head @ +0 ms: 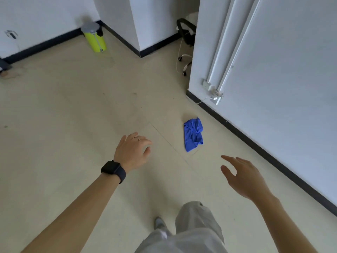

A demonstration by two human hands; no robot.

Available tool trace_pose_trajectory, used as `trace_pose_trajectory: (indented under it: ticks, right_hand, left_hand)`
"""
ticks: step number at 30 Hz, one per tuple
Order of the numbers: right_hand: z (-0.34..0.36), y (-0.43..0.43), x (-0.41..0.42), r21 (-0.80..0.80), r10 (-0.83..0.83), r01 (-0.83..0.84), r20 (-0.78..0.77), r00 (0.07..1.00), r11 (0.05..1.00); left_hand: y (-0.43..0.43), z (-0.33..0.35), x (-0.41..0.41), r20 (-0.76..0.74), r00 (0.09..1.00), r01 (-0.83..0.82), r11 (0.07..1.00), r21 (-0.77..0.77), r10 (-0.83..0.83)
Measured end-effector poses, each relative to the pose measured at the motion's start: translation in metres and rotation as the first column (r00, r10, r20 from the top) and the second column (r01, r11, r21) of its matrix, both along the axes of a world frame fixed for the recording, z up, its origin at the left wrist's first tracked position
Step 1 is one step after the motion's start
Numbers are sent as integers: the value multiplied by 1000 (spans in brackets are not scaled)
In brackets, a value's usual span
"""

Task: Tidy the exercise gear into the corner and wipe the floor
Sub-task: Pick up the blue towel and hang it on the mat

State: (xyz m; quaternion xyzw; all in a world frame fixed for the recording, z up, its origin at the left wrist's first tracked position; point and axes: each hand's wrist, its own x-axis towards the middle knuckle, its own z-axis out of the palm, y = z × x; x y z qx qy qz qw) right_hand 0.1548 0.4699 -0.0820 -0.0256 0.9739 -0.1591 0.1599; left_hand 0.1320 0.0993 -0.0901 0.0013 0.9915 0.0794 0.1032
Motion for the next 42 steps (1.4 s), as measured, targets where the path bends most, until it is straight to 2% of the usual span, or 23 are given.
trace_pose_trajectory:
  ticks: [5,10,17,23,26,30,35,38,40,42]
  right_hand:
    - [-47,-12,-72,-17,-112,115,107,988,993]
    - [-108,-17,-167,-84,-179,201,216,960,976]
    - [-199,-36,-292,-90,-214,286,465,859,954]
    - [-310,-62,-363,-60,-215,307,590,779,950]
    - [-376,-74,-391,-30,-234,328,639,733,944]
    - [-472,-91,-417,26,-363,473,677,640,881]
    - [-606,-123,-442,57,-470,639,727,500,767]
    - [-691,-141,-454,56,-522,723,730,440,688]
    - [-745,-149,-468,38,-590,798,694,412,602]
    - [-792,-155,-480,8,-663,853,634,399,522]
  left_hand:
    - [8,-49,-115,106,991,72,995,64,-78]
    - [25,-96,-224,162,975,140,988,66,-149]
    - [40,-164,-356,353,914,206,978,24,-201]
    - [51,-278,-456,499,844,242,970,-26,-197]
    - [55,-355,-497,584,771,333,942,-31,-254]
    - [63,-472,-542,666,639,517,856,0,-385]
    - [58,-613,-577,704,466,753,659,3,-536]
    - [52,-695,-596,700,411,842,538,-45,-584]
    - [49,-745,-610,680,383,883,465,-70,-625]
    - [45,-790,-618,657,408,874,478,-82,-634]
